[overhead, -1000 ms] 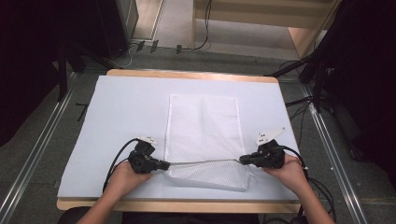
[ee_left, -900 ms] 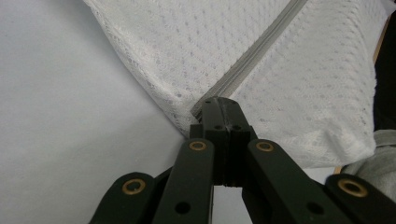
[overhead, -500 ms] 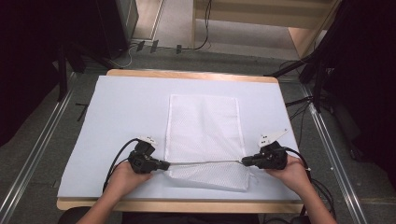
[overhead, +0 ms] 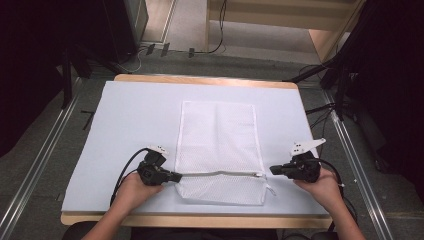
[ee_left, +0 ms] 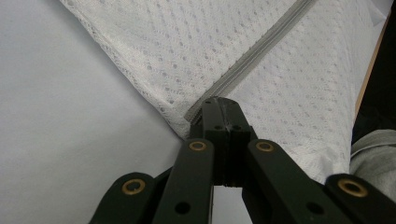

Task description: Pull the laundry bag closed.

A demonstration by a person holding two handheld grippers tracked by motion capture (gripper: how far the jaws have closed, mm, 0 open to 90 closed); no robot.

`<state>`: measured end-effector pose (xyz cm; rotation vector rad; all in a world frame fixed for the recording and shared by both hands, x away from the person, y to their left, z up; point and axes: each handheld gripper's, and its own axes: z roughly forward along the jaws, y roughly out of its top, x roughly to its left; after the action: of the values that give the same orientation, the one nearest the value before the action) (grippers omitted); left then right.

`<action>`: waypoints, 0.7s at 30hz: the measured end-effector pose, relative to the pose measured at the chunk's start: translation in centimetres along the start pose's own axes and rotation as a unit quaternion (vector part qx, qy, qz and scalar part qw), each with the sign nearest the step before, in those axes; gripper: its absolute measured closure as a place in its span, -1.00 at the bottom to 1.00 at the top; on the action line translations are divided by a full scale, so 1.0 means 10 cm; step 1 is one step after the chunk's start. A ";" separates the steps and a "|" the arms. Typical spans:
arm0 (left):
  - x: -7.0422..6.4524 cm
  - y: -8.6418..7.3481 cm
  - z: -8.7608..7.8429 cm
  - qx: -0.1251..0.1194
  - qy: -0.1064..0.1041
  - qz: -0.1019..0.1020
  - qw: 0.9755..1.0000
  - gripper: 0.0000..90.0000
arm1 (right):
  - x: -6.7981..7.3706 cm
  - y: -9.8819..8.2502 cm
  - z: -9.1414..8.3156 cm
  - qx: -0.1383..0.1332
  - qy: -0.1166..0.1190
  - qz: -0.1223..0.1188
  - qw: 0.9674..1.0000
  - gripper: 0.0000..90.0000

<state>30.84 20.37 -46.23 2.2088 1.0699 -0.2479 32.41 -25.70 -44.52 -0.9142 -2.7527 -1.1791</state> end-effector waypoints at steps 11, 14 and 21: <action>-0.01 0.01 -0.03 0.003 -0.012 0.025 1.000 0.80 | 0.00 0.00 0.05 -0.017 0.002 0.001 1.000 1.00; 0.00 0.02 -0.09 -0.005 -0.002 0.030 1.000 0.71 | 0.00 0.00 0.04 -0.030 -0.005 0.003 1.000 0.94; 0.10 0.00 -0.28 -0.033 0.014 0.016 0.999 0.45 | -0.03 -0.04 -0.03 -0.054 -0.028 0.004 0.998 0.67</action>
<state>31.19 22.77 -44.51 2.1740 1.0423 -0.1668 32.37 -26.28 -44.62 -0.9809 -2.7478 -1.3342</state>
